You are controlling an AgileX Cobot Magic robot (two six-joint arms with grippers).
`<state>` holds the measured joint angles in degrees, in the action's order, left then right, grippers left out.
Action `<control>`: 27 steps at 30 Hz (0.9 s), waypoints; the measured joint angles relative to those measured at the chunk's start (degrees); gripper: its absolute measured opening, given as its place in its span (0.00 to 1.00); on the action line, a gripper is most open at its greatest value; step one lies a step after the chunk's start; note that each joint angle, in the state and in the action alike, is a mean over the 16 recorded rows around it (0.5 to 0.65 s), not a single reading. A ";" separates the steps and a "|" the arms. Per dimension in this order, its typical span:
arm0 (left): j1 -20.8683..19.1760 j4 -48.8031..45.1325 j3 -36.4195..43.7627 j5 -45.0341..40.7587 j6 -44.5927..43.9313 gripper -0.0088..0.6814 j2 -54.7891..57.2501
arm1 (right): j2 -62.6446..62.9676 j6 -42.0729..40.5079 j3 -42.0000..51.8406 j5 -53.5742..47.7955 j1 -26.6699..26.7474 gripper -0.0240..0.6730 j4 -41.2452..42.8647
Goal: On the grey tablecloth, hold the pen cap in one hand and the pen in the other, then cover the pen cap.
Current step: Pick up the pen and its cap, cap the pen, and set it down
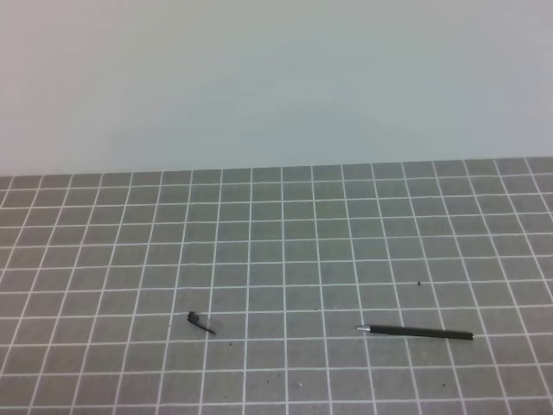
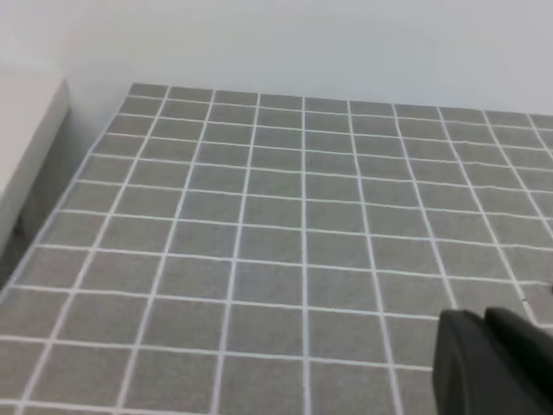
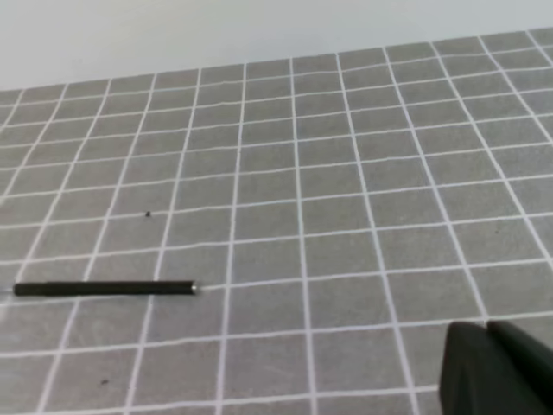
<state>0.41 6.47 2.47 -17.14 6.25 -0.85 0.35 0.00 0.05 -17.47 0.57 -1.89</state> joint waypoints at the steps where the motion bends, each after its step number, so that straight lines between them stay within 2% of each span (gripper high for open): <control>1: 0.00 0.99 0.00 0.07 0.54 0.01 0.00 | 0.00 0.00 0.02 0.25 0.00 0.02 -1.02; 7: 0.00 11.96 0.00 1.38 4.32 0.01 0.00 | -0.01 0.26 0.16 3.97 0.00 0.02 -11.80; 16: 0.00 40.80 0.00 3.97 9.21 0.01 0.00 | -0.02 0.32 0.31 13.84 0.00 0.02 -38.42; 20: 0.00 50.17 0.00 4.61 9.25 0.01 0.00 | -0.02 -0.09 0.31 17.72 0.00 0.02 -47.64; 27: 0.00 58.45 0.00 3.63 8.89 0.01 0.00 | -0.02 -1.35 0.31 21.05 0.00 0.02 -54.53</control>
<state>0.41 64.92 2.47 -13.51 15.14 -0.85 0.32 -1.35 0.36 3.58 0.57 -56.42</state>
